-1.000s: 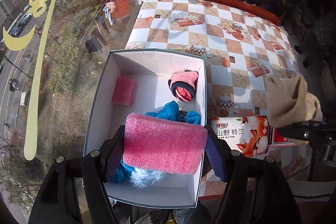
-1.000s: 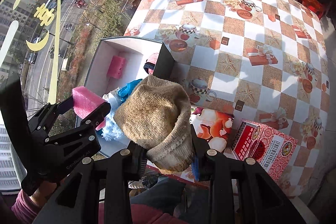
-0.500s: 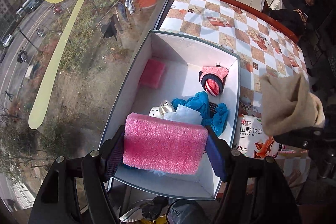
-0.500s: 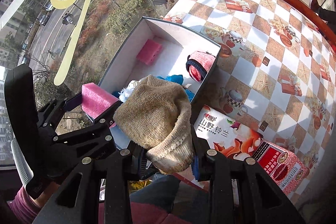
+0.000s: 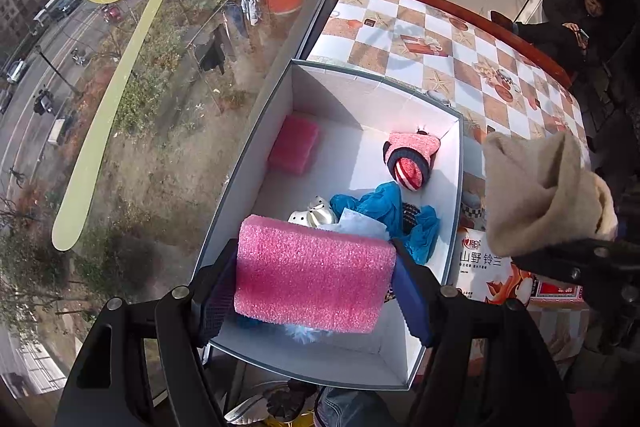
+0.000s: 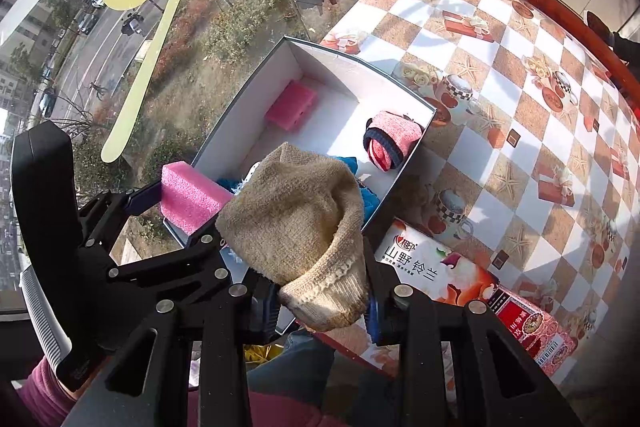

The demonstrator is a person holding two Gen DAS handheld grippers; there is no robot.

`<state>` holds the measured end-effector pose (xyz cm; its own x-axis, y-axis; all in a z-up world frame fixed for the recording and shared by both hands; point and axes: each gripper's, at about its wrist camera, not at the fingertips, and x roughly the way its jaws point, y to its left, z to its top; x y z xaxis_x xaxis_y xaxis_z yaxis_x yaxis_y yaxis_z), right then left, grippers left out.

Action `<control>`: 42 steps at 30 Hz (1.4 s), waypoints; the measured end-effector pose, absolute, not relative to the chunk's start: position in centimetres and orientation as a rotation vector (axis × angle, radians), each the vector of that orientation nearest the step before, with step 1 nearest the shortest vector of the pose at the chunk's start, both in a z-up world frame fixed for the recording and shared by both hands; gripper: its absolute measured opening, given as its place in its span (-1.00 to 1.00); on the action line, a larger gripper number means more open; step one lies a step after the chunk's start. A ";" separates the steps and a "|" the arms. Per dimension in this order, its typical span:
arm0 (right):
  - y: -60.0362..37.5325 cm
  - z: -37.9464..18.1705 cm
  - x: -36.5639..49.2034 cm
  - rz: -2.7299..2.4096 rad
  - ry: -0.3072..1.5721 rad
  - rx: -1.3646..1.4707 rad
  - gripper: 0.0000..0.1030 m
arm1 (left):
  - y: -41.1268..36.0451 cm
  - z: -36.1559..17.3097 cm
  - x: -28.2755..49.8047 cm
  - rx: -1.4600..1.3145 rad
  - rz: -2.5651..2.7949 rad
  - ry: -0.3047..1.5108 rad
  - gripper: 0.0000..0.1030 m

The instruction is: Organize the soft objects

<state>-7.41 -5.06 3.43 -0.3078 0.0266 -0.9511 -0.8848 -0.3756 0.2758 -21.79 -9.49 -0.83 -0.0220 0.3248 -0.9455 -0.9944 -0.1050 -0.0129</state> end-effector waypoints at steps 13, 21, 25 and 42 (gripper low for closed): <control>-3.8 2.5 -7.9 1.743 1.159 -1.261 -0.35 | -8.4 -1.6 -21.9 -1.052 1.414 0.939 0.45; -2.1 1.8 -8.9 1.751 1.165 -1.265 -0.35 | -7.4 -1.8 -21.8 -1.075 1.393 0.903 0.52; -1.5 2.5 -9.0 1.760 1.150 -1.277 0.78 | -7.1 -2.1 -22.1 -1.084 1.420 0.914 0.70; -5.1 3.2 -5.3 1.633 1.247 -1.227 1.00 | -8.5 -1.4 -20.6 -1.016 1.496 1.088 0.72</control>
<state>-5.28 -5.14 3.22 -0.2776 0.0015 -0.9607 -0.9272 -0.2622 0.2676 -20.64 -8.53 -1.36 -0.1629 0.2325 -0.9589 -0.9839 -0.1111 0.1402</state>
